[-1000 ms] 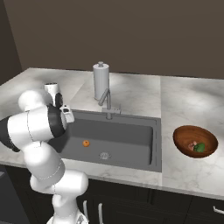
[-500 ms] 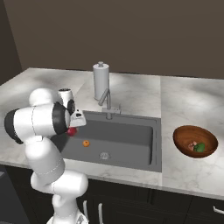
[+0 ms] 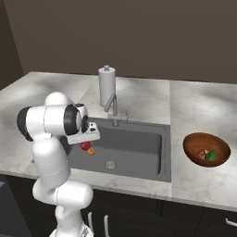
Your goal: There is a mixed pile of frozen fruits and vegetables on the counter. Locate all the frozen vegetables and place the items in a bowl on the counter. Take all the frozen fruits and defrost them in a running sink.
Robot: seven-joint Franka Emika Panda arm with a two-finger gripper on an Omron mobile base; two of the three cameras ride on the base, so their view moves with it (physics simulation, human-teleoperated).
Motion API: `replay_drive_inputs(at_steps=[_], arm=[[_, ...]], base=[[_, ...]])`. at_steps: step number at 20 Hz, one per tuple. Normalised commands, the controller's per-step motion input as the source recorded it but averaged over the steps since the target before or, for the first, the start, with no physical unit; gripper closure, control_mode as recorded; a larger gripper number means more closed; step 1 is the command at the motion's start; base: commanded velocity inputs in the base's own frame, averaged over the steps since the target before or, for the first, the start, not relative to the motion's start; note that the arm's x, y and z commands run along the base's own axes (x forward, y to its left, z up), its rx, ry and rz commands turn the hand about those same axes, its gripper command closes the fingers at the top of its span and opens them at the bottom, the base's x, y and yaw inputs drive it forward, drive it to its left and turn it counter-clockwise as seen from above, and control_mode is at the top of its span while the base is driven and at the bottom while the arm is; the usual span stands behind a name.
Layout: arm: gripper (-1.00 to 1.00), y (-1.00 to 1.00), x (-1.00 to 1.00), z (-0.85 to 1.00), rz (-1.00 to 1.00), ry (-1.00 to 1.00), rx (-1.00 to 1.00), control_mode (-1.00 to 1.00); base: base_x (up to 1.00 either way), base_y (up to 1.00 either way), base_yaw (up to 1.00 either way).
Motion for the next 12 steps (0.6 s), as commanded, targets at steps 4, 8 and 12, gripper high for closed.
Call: replay_drive_inputs(at_steps=[4,8,12], arm=[[1.00,-0.27,0.05,-0.58,-0.02,-0.07,0.00,-1.00],[1.00,-0.40,0.07,-0.42,-0.11,0.01,0.01,-1.00],[1.00,-0.57,0.39,-0.40,-0.09,0.02,0.04,-1.00]], base=[[0.00,0.00,0.00],[0.00,0.00,0.00],[0.00,0.00,0.00]])
